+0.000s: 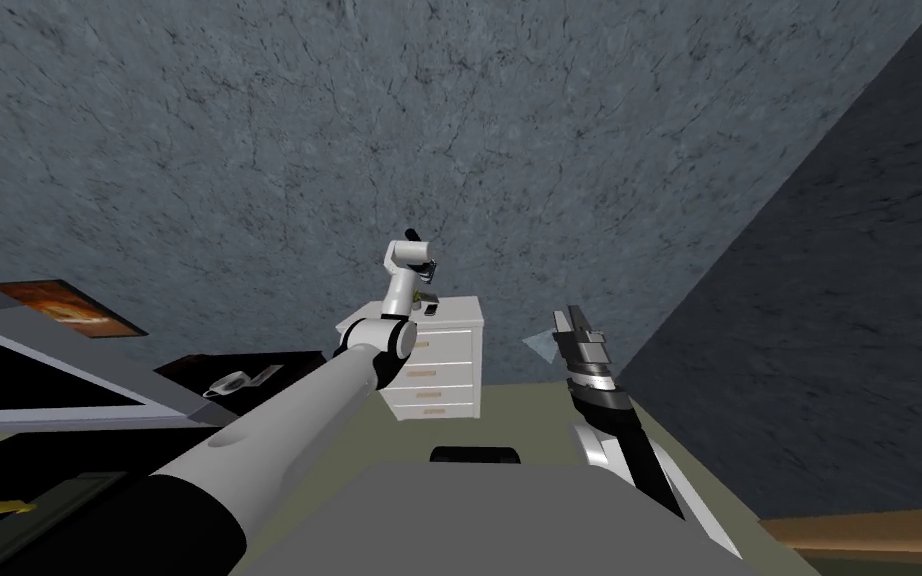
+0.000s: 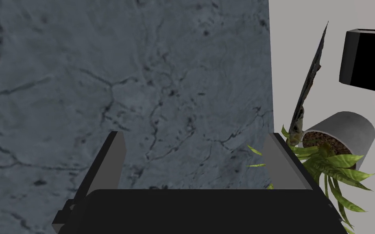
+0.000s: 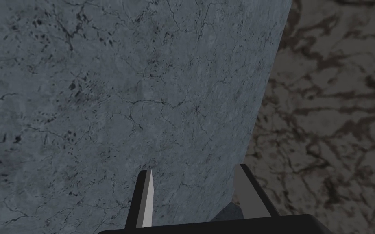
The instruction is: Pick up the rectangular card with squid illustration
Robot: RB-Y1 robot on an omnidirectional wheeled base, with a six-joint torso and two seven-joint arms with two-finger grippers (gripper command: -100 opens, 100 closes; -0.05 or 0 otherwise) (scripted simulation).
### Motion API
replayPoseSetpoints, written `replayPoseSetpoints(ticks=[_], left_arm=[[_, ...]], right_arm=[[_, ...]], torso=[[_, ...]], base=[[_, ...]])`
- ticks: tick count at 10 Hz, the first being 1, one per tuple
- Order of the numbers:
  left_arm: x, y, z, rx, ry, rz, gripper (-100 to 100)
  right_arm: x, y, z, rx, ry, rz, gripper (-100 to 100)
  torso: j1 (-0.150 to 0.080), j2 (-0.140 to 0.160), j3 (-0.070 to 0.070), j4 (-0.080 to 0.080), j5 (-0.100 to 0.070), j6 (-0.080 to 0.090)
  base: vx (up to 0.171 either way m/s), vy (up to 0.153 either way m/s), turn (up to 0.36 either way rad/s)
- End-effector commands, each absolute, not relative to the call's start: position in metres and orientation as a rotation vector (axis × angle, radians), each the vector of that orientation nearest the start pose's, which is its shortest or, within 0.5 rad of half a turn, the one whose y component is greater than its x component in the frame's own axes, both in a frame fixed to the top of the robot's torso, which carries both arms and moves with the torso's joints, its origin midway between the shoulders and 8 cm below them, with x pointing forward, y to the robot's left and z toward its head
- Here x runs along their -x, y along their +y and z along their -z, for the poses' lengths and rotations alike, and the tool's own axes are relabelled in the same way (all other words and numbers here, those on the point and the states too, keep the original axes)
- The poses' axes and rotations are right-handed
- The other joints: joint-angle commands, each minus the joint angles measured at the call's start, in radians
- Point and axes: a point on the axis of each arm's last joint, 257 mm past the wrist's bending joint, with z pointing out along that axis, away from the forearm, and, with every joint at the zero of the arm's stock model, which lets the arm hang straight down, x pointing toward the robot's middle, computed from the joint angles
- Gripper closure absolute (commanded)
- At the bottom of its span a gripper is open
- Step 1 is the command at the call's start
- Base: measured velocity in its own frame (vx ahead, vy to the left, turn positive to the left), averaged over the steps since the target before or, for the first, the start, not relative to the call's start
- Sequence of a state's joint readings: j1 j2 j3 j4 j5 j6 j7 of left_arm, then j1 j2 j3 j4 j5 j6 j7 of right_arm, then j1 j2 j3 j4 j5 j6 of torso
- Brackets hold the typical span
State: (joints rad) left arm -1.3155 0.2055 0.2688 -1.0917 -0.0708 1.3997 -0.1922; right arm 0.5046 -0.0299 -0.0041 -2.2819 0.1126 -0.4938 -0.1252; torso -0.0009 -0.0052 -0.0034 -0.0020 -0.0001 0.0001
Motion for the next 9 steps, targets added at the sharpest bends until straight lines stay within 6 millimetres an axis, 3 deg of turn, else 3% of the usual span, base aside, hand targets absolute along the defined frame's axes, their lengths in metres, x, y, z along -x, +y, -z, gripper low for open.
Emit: replayPoseSetpoints(ticks=[1,9], left_arm=[[-0.679,0.19,-0.039,1.42,1.824,0.637,-100],[-0.647,0.185,0.008,1.607,1.968,0.463,-100]], right_arm=[[-0.347,-0.265,-0.021,-0.623,0.68,-1.34,0],[-0.347,-0.265,-0.021,-0.623,0.681,-1.34,0]], torso=[[0.0,0.0,0.0,0.0,0.0,0.0],[0.0,-0.002,-0.001,0.0,0.0,0.0]], base=[[0.075,-0.033,0.232],[0.068,-0.036,0.12]])
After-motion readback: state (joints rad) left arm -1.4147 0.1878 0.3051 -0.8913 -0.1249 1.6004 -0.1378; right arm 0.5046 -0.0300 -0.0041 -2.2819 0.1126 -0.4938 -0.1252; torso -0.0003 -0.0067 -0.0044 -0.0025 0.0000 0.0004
